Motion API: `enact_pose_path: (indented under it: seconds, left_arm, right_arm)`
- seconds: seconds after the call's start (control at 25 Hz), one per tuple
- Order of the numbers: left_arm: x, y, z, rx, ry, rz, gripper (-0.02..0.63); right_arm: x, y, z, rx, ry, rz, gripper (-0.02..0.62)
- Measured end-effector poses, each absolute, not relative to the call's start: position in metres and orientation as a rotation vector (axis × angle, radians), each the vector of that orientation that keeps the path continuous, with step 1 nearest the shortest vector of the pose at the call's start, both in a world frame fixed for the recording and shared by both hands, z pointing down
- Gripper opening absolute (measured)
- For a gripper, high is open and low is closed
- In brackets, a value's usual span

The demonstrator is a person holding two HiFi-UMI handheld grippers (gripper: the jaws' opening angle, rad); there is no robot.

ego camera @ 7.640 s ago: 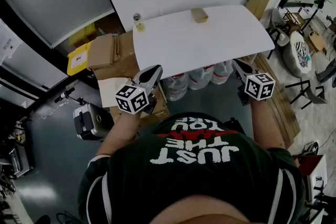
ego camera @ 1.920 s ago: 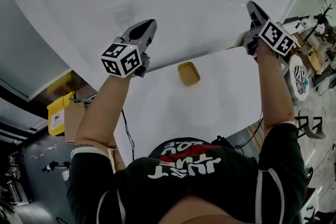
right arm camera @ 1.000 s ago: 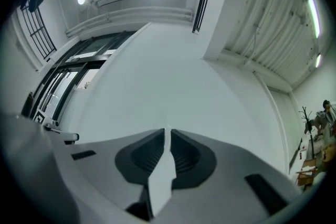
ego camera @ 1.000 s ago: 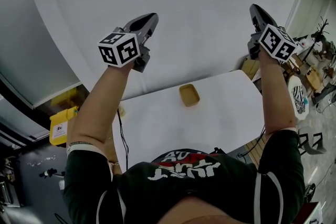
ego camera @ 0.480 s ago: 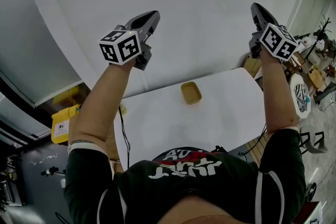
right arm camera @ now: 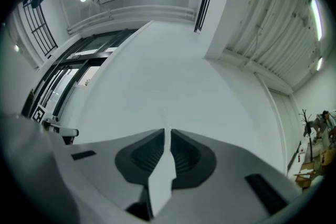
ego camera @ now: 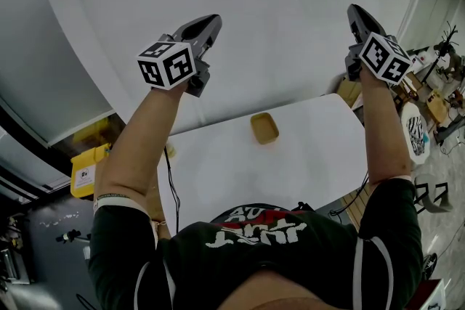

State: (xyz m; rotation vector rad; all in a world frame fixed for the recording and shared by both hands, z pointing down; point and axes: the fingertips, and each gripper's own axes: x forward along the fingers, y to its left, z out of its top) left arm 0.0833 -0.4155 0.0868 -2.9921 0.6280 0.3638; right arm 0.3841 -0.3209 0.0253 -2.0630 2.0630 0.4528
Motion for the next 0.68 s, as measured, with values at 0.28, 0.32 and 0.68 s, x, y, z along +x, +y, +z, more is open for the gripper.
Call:
enact_pose_path:
  seconds: [0.28, 0.32, 0.68]
  left_arm:
    - [0.082, -0.41, 0.087, -2.988, 0.625, 0.368, 0.006]
    - [0.082, -0.411, 0.087, -2.989, 0.625, 0.366, 0.006]
    - [0.084, -0.418, 0.09, -2.994, 0.629, 0.357, 0.006]
  right_arm:
    - [0.381, -0.316, 0.026, -2.07, 2.061, 0.464, 0.04]
    - [0.381, -0.317, 0.026, -2.07, 2.062, 0.463, 0.04]
    - [0.383, -0.326, 0.03, -2.079, 2.069, 0.461, 0.04]
